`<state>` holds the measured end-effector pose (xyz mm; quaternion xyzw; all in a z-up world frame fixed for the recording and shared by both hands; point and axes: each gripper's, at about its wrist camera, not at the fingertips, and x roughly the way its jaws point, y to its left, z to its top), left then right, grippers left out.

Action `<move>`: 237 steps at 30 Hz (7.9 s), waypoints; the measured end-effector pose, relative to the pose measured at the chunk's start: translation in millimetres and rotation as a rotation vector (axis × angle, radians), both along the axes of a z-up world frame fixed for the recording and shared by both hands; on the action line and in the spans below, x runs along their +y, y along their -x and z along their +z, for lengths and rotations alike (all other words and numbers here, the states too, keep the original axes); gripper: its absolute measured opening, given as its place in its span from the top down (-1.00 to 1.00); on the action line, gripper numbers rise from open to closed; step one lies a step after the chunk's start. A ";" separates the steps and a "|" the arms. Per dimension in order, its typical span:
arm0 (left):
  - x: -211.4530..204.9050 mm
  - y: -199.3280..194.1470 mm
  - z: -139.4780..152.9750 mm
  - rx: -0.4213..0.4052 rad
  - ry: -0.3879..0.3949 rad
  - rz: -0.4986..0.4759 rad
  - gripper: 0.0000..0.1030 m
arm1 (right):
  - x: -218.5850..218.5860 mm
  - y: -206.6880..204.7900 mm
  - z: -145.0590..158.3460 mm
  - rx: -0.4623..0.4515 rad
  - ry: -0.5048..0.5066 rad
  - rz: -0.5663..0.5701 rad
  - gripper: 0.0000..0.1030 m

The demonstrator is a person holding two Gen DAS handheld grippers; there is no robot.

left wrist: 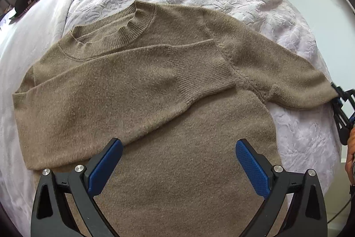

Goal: Fold small clothes

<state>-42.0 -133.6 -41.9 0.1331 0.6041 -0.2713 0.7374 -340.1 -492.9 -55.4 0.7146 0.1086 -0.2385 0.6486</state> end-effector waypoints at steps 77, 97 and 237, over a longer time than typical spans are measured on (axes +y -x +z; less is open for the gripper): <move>212.9 -121.6 -14.8 0.166 0.384 0.329 0.80 | 159.1 -189.2 -27.4 0.318 0.115 0.703 0.87; 256.9 -109.1 -19.1 -0.013 0.011 0.401 0.79 | 144.1 -187.3 11.6 0.402 0.382 0.854 -0.38; 269.3 101.8 -11.9 0.194 -0.124 0.347 -0.98 | 250.4 -93.3 16.0 0.535 0.266 1.293 -0.45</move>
